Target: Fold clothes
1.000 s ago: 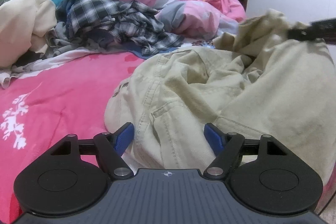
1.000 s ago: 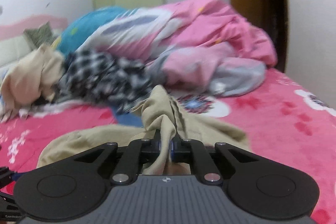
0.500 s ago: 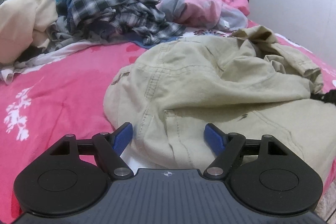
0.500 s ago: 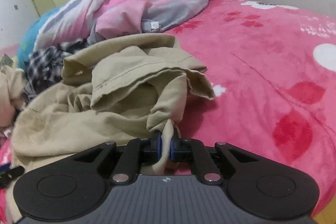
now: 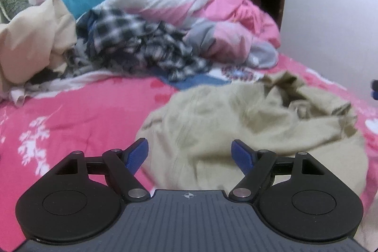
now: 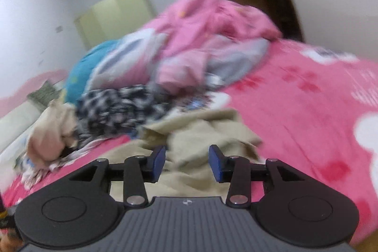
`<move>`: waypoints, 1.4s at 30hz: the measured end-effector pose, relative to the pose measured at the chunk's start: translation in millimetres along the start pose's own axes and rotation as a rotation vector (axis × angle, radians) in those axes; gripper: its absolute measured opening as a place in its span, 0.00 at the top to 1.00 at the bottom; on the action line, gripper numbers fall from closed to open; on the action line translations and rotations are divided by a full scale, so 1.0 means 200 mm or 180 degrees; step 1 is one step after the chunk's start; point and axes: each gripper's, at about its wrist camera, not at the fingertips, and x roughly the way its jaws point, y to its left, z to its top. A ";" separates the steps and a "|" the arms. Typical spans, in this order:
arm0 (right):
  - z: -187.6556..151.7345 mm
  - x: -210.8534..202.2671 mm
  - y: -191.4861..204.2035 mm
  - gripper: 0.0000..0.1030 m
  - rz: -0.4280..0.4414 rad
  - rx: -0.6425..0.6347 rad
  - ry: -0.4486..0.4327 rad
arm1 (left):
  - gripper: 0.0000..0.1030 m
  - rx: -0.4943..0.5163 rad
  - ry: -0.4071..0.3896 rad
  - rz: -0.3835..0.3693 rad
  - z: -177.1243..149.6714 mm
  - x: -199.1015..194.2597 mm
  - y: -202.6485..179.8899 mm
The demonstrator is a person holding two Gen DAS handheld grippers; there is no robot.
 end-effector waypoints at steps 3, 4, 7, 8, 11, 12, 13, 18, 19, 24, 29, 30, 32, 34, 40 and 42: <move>0.06 0.14 0.18 0.56 0.0217 -0.0288 0.0099 | 0.24 -0.0015 -0.0003 -0.0002 0.01 0.03 0.00; 0.06 0.20 0.24 0.56 0.0285 -0.0362 0.0178 | 0.24 -0.0020 0.0007 0.0006 0.01 0.04 0.01; 0.03 0.43 0.39 0.56 0.0477 -0.0532 0.0502 | 0.24 -0.0067 0.0087 0.0009 -0.01 0.07 0.03; 0.02 0.51 0.42 0.56 0.0495 -0.0585 0.0610 | 0.24 -0.0077 0.0125 0.0016 -0.03 0.09 0.05; -0.01 0.73 0.45 0.56 0.0399 -0.0683 0.0880 | 0.24 -0.0106 0.0231 0.0031 -0.07 0.12 0.09; 0.00 0.80 0.43 0.56 0.0334 -0.0668 0.0951 | 0.24 -0.0123 0.0268 0.0028 -0.08 0.14 0.10; 0.01 0.86 0.39 0.57 0.0245 -0.0650 0.0994 | 0.24 -0.0141 0.0305 0.0025 -0.09 0.15 0.11; 0.20 0.99 0.10 0.62 -0.0367 -0.0382 0.0730 | 0.21 -0.0173 0.0354 -0.0010 -0.10 0.18 0.15; 0.23 0.98 0.03 0.62 -0.0495 -0.0316 0.0649 | 0.20 -0.0174 0.0355 -0.0016 -0.11 0.18 0.15; 0.26 1.02 -0.36 0.62 -0.1055 0.0112 0.0591 | 0.19 -0.0224 0.0380 -0.0043 -0.12 0.20 0.17; 0.08 1.03 -0.59 0.59 -0.1149 0.0321 0.0671 | 0.18 -0.0311 0.0424 -0.0047 -0.12 0.21 0.18; 0.08 1.01 -0.60 0.59 -0.1126 0.0353 0.0631 | 0.18 -0.0304 0.0426 -0.0027 -0.11 0.20 0.18; 0.10 0.97 -0.57 0.57 -0.1158 0.0371 0.0605 | 0.18 -0.0290 0.0429 0.0013 -0.11 0.18 0.18; 0.12 0.90 -0.53 0.57 -0.1162 0.0395 0.0520 | 0.18 -0.0267 0.0409 0.0056 -0.11 0.14 0.18; 0.16 0.52 -0.27 0.52 -0.0801 0.0024 0.0255 | 0.18 -0.0377 0.0426 0.0111 -0.13 0.08 0.23; 0.13 0.39 -0.13 0.48 -0.0671 -0.0306 0.0215 | 0.18 -0.0425 0.0436 0.0100 -0.14 0.07 0.24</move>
